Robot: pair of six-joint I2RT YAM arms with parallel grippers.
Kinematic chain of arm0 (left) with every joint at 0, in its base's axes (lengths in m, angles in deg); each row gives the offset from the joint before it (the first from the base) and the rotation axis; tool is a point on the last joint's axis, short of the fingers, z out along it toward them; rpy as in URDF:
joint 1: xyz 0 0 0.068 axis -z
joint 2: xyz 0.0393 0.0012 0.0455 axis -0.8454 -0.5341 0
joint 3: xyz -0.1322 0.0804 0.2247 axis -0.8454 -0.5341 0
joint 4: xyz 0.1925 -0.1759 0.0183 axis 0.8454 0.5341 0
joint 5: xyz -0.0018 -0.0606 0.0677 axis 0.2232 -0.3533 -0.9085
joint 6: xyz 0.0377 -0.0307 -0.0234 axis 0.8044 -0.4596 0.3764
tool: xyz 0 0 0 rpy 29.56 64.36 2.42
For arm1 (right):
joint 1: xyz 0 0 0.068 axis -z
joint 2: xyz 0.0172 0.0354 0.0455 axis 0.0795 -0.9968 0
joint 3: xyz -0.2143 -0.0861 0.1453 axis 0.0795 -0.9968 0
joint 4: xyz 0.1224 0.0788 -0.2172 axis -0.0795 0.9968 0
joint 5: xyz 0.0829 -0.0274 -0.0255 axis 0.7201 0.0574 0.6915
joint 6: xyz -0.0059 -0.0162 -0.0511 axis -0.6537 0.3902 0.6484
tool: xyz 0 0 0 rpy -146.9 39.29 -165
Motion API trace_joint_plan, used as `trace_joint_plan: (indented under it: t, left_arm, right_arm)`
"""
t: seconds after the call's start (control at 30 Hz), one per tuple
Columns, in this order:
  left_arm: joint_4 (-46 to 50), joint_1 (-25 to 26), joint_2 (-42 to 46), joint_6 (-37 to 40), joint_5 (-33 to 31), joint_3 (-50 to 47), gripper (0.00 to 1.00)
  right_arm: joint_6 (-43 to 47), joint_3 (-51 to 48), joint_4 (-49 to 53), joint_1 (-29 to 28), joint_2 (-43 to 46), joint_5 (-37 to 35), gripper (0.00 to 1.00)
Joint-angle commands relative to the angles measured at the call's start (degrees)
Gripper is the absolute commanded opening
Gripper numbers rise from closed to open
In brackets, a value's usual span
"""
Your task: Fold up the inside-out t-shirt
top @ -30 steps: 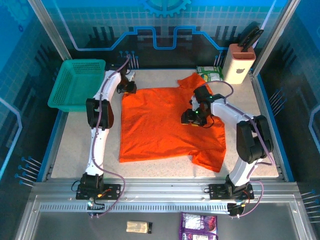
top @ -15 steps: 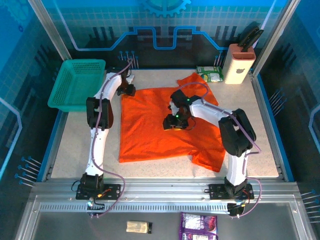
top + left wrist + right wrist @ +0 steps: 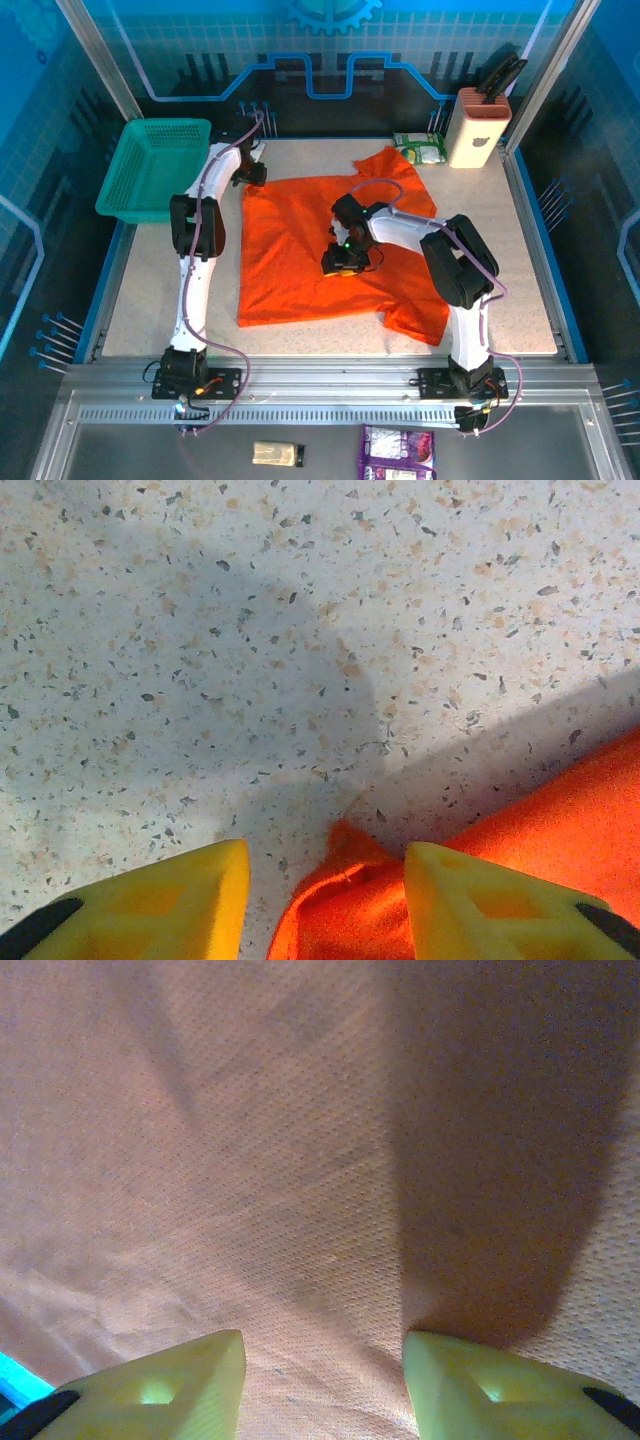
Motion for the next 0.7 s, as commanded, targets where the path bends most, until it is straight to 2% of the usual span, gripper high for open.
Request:
trace_joint_plan:
  t: [0.0, 0.1, 0.27, 0.4, 0.67]
  left_arm:
    - [1.08, -0.52, -0.32, 2.26, -0.84, 1.33, 0.45]
    - [2.65, -0.52, -0.82, 2.79, -0.42, 1.50, 0.40]
    - [5.35, -0.52, -0.82, 3.70, 7.11, 1.03, 0.35]
    - [6.31, -0.52, -0.91, 4.71, 7.96, 0.32, 0.32]
    - [5.31, -0.52, -0.83, 5.50, 1.55, -0.02, 0.33]
  right_arm:
    - [0.45, -3.49, 2.65, -0.48, -0.02, -0.75, 0.46]
    - [0.51, -5.04, 2.94, -0.39, 0.58, -1.40, 0.44]
    - [0.53, -5.56, 3.21, 0.13, 0.70, -1.85, 0.42]
    - [0.55, -5.39, 3.22, 0.42, 0.94, -1.95, 0.41]
    - [0.89, -5.39, 3.53, 0.68, 0.89, -2.17, 0.41]
